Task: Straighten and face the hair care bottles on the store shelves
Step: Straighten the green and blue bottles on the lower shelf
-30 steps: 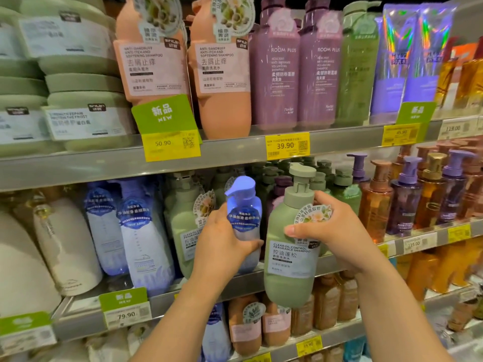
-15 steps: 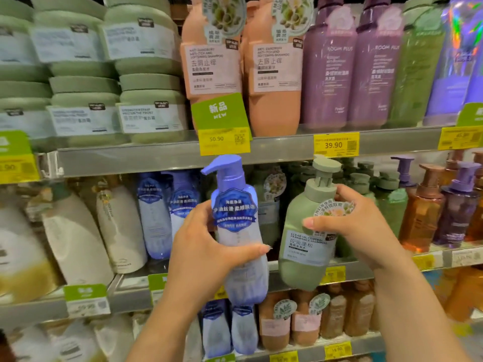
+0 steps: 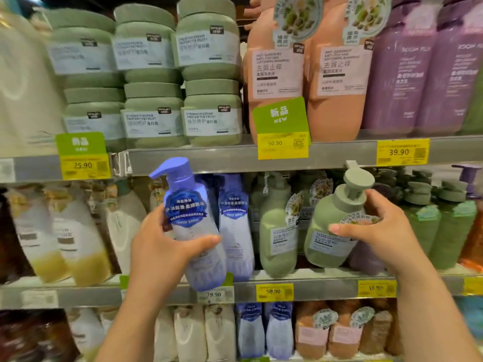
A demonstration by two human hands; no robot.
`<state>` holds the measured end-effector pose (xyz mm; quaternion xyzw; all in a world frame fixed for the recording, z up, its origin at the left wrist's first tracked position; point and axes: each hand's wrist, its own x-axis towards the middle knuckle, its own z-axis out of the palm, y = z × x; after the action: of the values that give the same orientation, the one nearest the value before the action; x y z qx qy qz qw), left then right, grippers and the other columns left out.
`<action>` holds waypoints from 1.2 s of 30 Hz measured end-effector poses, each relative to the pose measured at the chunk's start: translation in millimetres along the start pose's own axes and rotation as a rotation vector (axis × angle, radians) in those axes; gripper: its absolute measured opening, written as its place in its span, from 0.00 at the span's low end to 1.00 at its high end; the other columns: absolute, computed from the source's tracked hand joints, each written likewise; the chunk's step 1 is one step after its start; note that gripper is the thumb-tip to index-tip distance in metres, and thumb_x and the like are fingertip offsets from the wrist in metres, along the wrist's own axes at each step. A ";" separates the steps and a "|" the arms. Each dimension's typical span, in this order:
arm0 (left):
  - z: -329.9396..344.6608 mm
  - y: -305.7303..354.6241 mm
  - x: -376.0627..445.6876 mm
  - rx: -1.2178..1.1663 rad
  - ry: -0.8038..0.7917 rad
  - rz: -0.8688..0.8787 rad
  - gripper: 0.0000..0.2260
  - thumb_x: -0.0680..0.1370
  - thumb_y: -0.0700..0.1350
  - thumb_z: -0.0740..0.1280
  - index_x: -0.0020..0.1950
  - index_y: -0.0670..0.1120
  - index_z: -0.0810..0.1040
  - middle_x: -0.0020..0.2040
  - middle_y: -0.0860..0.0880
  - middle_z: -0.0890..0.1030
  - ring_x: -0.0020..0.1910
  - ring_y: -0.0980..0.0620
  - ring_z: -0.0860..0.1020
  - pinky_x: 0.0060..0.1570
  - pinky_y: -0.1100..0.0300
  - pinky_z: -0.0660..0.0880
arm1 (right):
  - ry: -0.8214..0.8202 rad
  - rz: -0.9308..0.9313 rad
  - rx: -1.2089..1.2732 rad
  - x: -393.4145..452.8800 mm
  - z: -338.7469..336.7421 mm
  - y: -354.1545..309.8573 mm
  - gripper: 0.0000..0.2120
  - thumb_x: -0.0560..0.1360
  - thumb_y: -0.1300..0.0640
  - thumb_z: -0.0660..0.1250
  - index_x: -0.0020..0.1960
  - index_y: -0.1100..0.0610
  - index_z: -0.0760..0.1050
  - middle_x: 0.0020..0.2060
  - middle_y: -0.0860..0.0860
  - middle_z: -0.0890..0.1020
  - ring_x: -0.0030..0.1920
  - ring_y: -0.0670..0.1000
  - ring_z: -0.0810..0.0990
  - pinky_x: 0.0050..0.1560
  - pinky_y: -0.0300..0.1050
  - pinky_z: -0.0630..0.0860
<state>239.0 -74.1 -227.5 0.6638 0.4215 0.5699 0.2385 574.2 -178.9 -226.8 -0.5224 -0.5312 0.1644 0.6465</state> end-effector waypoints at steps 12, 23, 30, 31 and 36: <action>9.9 -46.5 20.9 0.100 0.016 0.023 0.32 0.52 0.64 0.78 0.54 0.61 0.76 0.49 0.57 0.81 0.47 0.61 0.78 0.40 0.63 0.73 | -0.004 -0.030 -0.003 4.0 -7.2 11.7 0.34 0.52 0.56 0.84 0.56 0.38 0.81 0.49 0.46 0.88 0.45 0.46 0.88 0.41 0.35 0.80; 5.2 -54.9 21.7 0.119 -0.028 0.060 0.29 0.55 0.57 0.83 0.51 0.61 0.76 0.49 0.57 0.78 0.47 0.61 0.77 0.43 0.58 0.75 | -0.019 0.116 -0.006 13.0 5.5 33.7 0.37 0.49 0.51 0.86 0.54 0.30 0.80 0.44 0.47 0.89 0.34 0.44 0.83 0.39 0.38 0.81; 3.8 -60.7 22.5 0.125 -0.027 0.069 0.26 0.55 0.56 0.83 0.46 0.61 0.74 0.48 0.54 0.77 0.46 0.59 0.76 0.43 0.55 0.74 | -0.046 0.179 -0.053 36.1 11.7 38.7 0.38 0.50 0.53 0.87 0.57 0.52 0.79 0.44 0.51 0.89 0.45 0.51 0.88 0.40 0.38 0.82; 4.2 -61.6 22.4 0.140 -0.026 0.078 0.26 0.56 0.57 0.83 0.46 0.61 0.74 0.48 0.55 0.76 0.46 0.60 0.75 0.43 0.56 0.73 | -0.029 0.182 -0.054 37.9 12.8 38.4 0.37 0.50 0.53 0.87 0.56 0.51 0.78 0.42 0.50 0.89 0.43 0.49 0.88 0.39 0.36 0.81; 4.8 -65.8 22.4 0.137 -0.022 0.085 0.26 0.56 0.59 0.81 0.49 0.60 0.75 0.48 0.58 0.75 0.46 0.64 0.74 0.41 0.59 0.71 | 0.050 0.185 -0.061 42.1 14.2 44.5 0.32 0.52 0.52 0.84 0.53 0.48 0.75 0.35 0.42 0.87 0.36 0.39 0.85 0.34 0.32 0.77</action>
<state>224.6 -19.8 -268.6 0.7020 0.4284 0.5421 0.1726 593.3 -121.7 -244.5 -0.5926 -0.4691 0.1941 0.6254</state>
